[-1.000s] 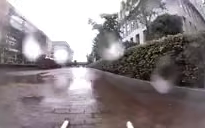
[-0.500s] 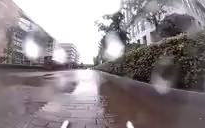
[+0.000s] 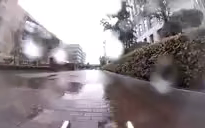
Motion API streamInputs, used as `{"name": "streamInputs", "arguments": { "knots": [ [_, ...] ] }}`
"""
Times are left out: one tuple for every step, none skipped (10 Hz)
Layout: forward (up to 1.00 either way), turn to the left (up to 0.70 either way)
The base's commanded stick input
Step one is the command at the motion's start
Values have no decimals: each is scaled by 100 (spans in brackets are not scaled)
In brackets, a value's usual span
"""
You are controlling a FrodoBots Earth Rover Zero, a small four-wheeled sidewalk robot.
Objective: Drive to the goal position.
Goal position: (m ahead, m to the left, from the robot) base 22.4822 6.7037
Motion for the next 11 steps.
{"name": "streamInputs", "arguments": {
  "knots": [
    [70, 0],
    [70, 0],
    [70, 0],
    [70, 0],
    [70, 0],
    [70, 0],
    [70, 0],
    [70, 0],
    [70, 0],
    [70, 9],
    [70, 14]
  ]
}}
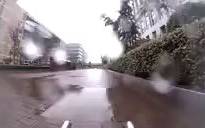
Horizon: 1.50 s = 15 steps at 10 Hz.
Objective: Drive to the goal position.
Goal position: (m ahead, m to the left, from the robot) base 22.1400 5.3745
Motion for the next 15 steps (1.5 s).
{"name": "streamInputs", "arguments": {
  "knots": [
    [70, 14],
    [70, 14],
    [70, 14],
    [70, 14],
    [70, 14],
    [70, 13],
    [70, 0],
    [70, 0],
    [70, 0],
    [70, 0],
    [70, 0],
    [70, 0],
    [70, 0],
    [70, 0],
    [70, 0]
  ]
}}
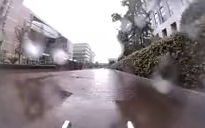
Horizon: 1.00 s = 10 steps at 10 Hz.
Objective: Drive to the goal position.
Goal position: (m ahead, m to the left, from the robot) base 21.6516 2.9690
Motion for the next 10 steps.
{"name": "streamInputs", "arguments": {
  "knots": [
    [70, 0],
    [70, 0],
    [70, 0],
    [70, 0],
    [70, 0],
    [70, 0],
    [70, 0],
    [70, 0],
    [70, 0],
    [70, 6]
  ]
}}
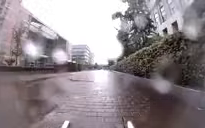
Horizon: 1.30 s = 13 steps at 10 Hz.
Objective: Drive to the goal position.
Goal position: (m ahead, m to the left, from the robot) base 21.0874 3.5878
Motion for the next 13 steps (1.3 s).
{"name": "streamInputs", "arguments": {
  "knots": [
    [70, 13],
    [70, 14],
    [70, 14],
    [70, 14],
    [70, 14],
    [70, 14],
    [70, 14],
    [70, 14],
    [70, 14],
    [70, 14],
    [70, 14],
    [70, 8],
    [70, 0]
  ]
}}
